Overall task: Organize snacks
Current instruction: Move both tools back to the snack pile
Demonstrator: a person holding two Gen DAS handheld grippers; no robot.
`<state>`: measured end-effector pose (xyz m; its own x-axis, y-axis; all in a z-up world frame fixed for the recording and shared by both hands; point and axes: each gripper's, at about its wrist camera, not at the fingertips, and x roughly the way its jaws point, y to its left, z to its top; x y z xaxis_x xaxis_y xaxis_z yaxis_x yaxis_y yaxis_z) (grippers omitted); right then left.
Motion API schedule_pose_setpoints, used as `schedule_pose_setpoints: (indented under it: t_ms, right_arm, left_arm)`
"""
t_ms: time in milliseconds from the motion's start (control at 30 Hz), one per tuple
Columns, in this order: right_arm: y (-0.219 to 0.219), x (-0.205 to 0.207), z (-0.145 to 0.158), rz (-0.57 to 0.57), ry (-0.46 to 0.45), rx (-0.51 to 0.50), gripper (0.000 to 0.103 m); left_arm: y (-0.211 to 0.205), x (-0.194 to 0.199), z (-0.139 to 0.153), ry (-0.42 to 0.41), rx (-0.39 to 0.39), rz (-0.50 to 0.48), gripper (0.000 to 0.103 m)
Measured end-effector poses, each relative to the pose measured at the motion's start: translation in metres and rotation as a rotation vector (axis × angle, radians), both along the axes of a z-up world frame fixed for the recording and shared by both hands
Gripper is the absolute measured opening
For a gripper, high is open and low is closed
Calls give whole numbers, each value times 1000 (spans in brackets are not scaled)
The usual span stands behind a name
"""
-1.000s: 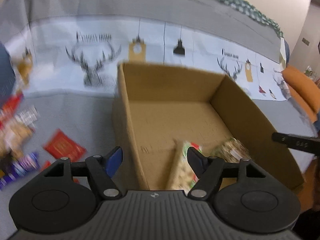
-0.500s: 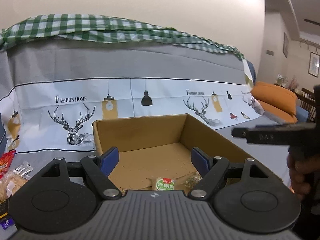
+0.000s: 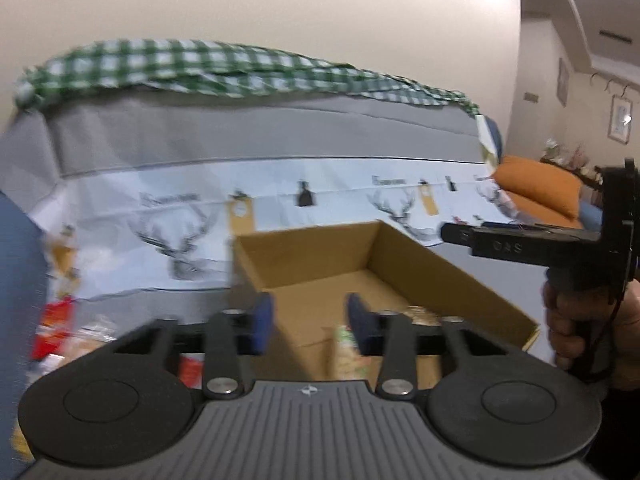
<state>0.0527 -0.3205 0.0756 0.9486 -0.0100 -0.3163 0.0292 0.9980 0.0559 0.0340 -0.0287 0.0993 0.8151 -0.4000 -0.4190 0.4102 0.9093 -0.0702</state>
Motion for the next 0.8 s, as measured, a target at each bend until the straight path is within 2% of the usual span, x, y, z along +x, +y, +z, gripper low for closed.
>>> schedule_pose_setpoints:
  t_ms: [67, 167, 267, 433, 500, 567, 733, 800]
  right_arm:
    - [9, -3, 1, 25, 3, 8, 60]
    - [23, -6, 4, 69, 1, 26, 43]
    - [42, -8, 4, 127, 2, 38, 30]
    - [79, -9, -1, 236, 19, 61, 29]
    - [95, -10, -4, 287, 37, 74, 29]
    - [113, -10, -8, 346, 54, 78, 29]
    - [165, -13, -19, 498, 85, 52, 29]
    - [185, -14, -25, 542, 108, 41, 29]
  left_arm:
    - [23, -5, 11, -11, 30, 27, 17]
    - [62, -10, 19, -3, 26, 86, 15]
    - [100, -11, 2, 53, -14, 187, 15]
    - [132, -18, -60, 168, -22, 338, 15]
    - [148, -25, -58, 114, -85, 404, 15]
    - [154, -24, -61, 110, -94, 450, 15]
    - [150, -13, -78, 131, -19, 473, 15]
    - [152, -8, -82, 142, -18, 502, 15]
